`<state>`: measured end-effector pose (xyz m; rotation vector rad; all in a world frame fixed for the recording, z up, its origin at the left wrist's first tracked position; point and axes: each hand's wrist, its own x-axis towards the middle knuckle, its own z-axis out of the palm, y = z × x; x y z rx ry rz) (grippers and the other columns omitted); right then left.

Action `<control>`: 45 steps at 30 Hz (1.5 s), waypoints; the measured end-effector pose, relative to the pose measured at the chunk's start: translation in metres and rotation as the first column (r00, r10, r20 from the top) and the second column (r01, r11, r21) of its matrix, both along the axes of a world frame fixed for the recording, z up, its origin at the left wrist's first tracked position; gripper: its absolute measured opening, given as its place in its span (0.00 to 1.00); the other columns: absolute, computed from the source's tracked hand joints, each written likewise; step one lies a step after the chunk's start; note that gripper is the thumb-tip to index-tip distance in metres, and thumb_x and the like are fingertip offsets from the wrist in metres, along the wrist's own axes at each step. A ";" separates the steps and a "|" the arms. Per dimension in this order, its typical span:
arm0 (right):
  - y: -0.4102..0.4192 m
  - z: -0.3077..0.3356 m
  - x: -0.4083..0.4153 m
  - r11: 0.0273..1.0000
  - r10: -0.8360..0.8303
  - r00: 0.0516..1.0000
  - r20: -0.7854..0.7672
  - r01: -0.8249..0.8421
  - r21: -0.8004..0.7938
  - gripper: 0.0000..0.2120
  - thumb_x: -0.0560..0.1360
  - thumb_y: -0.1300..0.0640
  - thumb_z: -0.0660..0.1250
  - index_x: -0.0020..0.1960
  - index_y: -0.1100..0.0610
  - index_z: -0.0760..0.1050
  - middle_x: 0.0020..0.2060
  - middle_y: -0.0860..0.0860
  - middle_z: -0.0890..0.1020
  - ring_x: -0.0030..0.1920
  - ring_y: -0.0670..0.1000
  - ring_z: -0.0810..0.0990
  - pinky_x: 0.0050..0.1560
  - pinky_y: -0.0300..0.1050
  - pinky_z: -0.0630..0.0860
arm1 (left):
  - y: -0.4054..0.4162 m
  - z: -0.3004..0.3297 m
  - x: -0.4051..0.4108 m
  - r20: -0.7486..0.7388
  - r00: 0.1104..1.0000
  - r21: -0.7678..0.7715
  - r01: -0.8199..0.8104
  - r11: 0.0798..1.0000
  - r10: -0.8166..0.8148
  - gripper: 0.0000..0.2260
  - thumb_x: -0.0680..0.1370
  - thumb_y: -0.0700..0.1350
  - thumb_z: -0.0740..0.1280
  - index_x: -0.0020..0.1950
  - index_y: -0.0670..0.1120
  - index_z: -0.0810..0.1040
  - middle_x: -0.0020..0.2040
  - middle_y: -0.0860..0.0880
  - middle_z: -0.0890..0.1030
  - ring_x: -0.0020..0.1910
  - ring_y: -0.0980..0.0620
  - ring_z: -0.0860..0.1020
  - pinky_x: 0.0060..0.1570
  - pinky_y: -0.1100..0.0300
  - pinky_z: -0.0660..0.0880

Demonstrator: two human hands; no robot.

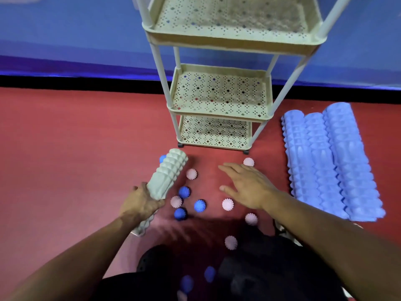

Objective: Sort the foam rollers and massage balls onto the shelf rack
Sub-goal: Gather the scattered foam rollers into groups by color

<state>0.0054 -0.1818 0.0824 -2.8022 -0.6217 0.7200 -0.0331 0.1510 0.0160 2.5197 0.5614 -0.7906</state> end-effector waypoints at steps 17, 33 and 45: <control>-0.134 0.069 -0.041 0.948 -0.303 0.952 0.036 0.298 0.108 0.43 0.69 0.34 0.73 0.77 0.49 0.61 0.70 0.47 0.72 0.69 0.51 0.71 0.66 0.45 0.65 | -0.268 0.152 0.069 0.297 0.025 0.398 0.906 0.147 -0.955 0.34 0.71 0.63 0.68 0.72 0.49 0.66 0.58 0.49 0.73 0.48 0.44 0.81 0.48 0.51 0.76; -0.275 0.004 -0.173 -0.165 -0.810 0.075 -0.582 0.922 0.349 0.22 0.66 0.48 0.82 0.56 0.51 0.81 0.45 0.46 0.87 0.46 0.47 0.86 0.44 0.40 0.80 | -0.362 0.139 0.056 0.562 0.079 0.246 0.934 0.258 -0.823 0.23 0.80 0.50 0.67 0.73 0.44 0.72 0.70 0.45 0.73 0.63 0.41 0.76 0.61 0.47 0.74; -0.264 -0.103 -0.257 -0.875 -0.186 -0.579 -0.794 0.465 -0.134 0.20 0.67 0.45 0.78 0.45 0.59 0.77 0.29 0.53 0.79 0.28 0.52 0.79 0.33 0.47 0.79 | -0.317 0.075 0.051 0.387 0.411 0.064 0.881 0.469 -0.825 0.21 0.81 0.55 0.63 0.73 0.51 0.69 0.70 0.52 0.70 0.67 0.46 0.73 0.64 0.48 0.73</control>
